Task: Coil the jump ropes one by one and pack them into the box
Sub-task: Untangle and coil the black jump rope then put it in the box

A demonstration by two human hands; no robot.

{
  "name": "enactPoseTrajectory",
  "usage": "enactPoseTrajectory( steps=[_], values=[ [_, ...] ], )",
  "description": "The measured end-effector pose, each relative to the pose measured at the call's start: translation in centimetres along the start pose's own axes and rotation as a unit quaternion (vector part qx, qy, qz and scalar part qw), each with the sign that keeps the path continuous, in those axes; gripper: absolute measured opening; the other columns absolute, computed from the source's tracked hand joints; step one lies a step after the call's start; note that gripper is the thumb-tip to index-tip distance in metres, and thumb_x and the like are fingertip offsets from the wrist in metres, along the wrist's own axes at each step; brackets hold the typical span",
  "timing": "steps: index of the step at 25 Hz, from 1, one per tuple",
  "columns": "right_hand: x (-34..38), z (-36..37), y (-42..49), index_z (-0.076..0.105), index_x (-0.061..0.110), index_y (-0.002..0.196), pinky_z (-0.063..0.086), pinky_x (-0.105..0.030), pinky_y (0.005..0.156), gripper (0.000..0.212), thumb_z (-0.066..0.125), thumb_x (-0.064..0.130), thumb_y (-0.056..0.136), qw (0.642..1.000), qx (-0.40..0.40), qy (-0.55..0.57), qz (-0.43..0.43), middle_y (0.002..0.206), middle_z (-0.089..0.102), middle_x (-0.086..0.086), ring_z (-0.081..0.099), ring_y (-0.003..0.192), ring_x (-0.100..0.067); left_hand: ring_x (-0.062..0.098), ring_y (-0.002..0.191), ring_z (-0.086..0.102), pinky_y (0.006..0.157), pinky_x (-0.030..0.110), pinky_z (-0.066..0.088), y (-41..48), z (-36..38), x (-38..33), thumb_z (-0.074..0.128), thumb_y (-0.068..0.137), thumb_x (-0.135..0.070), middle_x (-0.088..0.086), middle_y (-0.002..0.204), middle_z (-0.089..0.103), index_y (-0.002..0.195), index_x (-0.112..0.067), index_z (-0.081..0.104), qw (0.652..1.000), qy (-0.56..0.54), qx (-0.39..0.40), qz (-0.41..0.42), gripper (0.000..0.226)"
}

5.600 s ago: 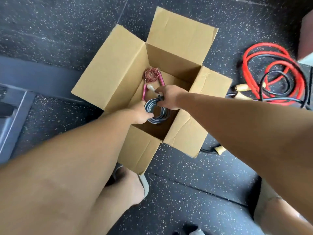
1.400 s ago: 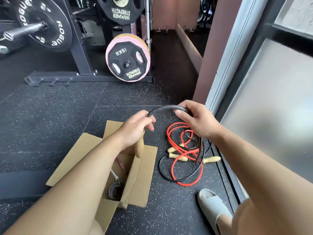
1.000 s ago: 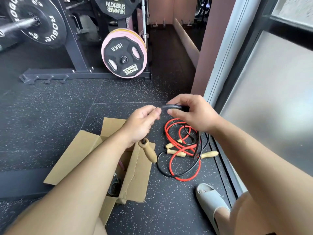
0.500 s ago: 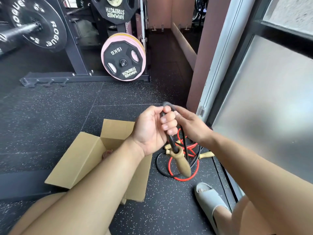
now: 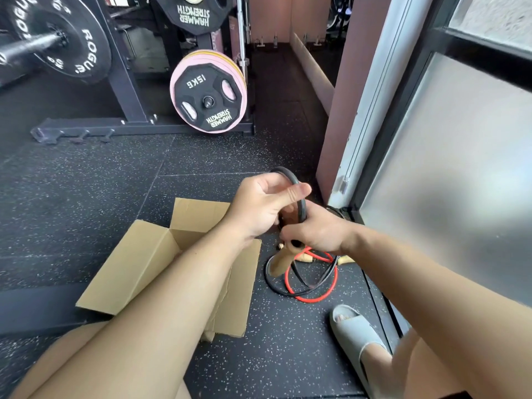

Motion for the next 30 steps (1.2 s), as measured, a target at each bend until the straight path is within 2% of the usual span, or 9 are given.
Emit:
enactPoseTrajectory(
  steps=[3,5,9,12,14,18,22,25,30],
  values=[
    [0.2,-0.9,-0.5,0.053,0.009,0.083,0.038,-0.012,0.048,0.043,0.031,-0.027,0.079,0.995,-0.031,0.092,0.005,0.059,0.063,0.016,0.058,0.052,0.003,0.009,0.047,0.056,0.047,0.027,0.041,0.4,-2.6,-0.8,0.079,0.073,-0.056,-0.002,0.058,0.064,0.068,-0.015,0.059,0.971,0.207,-0.106,0.051,0.046],
    [0.7,-1.1,-0.4,0.060,0.005,0.111,0.040,-0.020,0.052,0.055,0.033,-0.019,0.070,0.984,-0.044,0.174,-0.011,0.091,0.071,-0.007,0.070,0.077,-0.009,0.010,0.068,0.059,0.063,0.028,0.047,0.3,-3.7,-0.1,0.067,0.073,-0.072,-0.006,0.076,0.062,0.081,-0.022,0.054,0.928,0.323,-0.172,0.068,0.052],
    [0.2,-2.8,0.1,0.051,0.009,0.140,0.048,-0.043,0.083,0.076,0.026,-0.015,0.071,0.934,-0.095,0.344,-0.016,0.127,0.064,-0.023,0.062,0.105,-0.035,0.019,0.107,0.066,0.101,0.043,0.048,0.3,-0.5,5.9,0.050,0.081,-0.078,-0.002,0.108,0.072,0.107,-0.032,0.056,0.984,0.111,0.081,-0.115,0.053],
    [0.0,-3.6,0.0,0.056,0.009,0.132,0.045,-0.041,0.084,0.055,0.042,-0.001,0.080,0.908,-0.158,0.387,-0.019,0.109,0.069,-0.014,0.060,0.093,-0.028,0.016,0.113,0.066,0.106,0.041,0.045,0.1,0.8,6.9,0.060,0.069,-0.082,0.003,0.115,0.072,0.125,-0.027,0.050,0.982,0.067,0.133,-0.116,0.079],
    [-0.5,-3.7,0.1,0.060,0.012,0.112,0.043,-0.034,0.074,0.031,0.063,0.023,0.083,0.921,-0.198,0.335,0.004,0.086,0.065,-0.006,0.055,0.077,-0.020,0.006,0.109,0.066,0.099,0.031,0.047,-0.2,1.7,7.1,0.069,0.073,-0.064,-0.006,0.115,0.071,0.126,-0.025,0.048,0.973,0.127,0.174,-0.082,0.069],
    [-0.8,-3.8,-0.2,0.051,0.017,0.108,0.044,-0.025,0.053,0.063,0.081,0.055,0.067,0.967,-0.192,0.162,0.043,0.077,0.053,0.001,0.051,0.064,-0.014,0.002,0.053,0.053,0.057,0.028,0.044,-0.2,1.7,6.6,0.062,0.088,-0.018,-0.017,0.062,0.061,0.089,-0.020,0.052,0.963,0.202,0.173,-0.031,0.010],
    [-0.4,-3.1,-0.8,0.043,0.017,0.125,0.040,-0.034,0.055,0.068,0.081,0.005,0.070,0.977,-0.177,0.117,0.036,0.069,0.053,-0.007,0.049,0.055,-0.021,0.025,0.093,0.070,0.086,0.037,0.056,0.2,0.3,6.2,0.058,0.073,-0.019,-0.002,0.097,0.075,0.101,-0.025,0.060,0.942,0.248,0.226,-0.021,0.029],
    [0.0,-2.3,-0.7,0.045,0.015,0.128,0.044,-0.034,0.060,0.070,0.076,-0.010,0.071,0.983,-0.182,-0.020,-0.028,0.080,0.053,-0.003,0.051,0.062,-0.016,0.016,0.091,0.065,0.078,0.029,0.052,-0.1,-0.4,6.2,0.061,0.074,-0.016,-0.013,0.096,0.069,0.107,-0.032,0.053,0.913,0.320,0.253,-0.033,0.038],
    [0.6,-2.6,-0.3,0.020,0.009,0.158,0.038,-0.015,0.098,0.105,0.081,0.010,0.072,0.931,-0.192,-0.297,-0.090,0.118,0.049,-0.008,0.049,0.112,-0.019,0.010,0.111,0.061,0.098,0.030,0.047,-0.9,0.9,3.8,0.068,0.084,-0.032,-0.001,0.116,0.067,0.117,-0.020,0.060,0.970,-0.028,0.233,-0.065,0.036]
  ],
)
Point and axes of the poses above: each hand's wrist, its own y-axis towards the middle knuckle, its own z-axis out of the palm, x = y × z, the point moved 5 cm from there along y, towards the middle knuckle
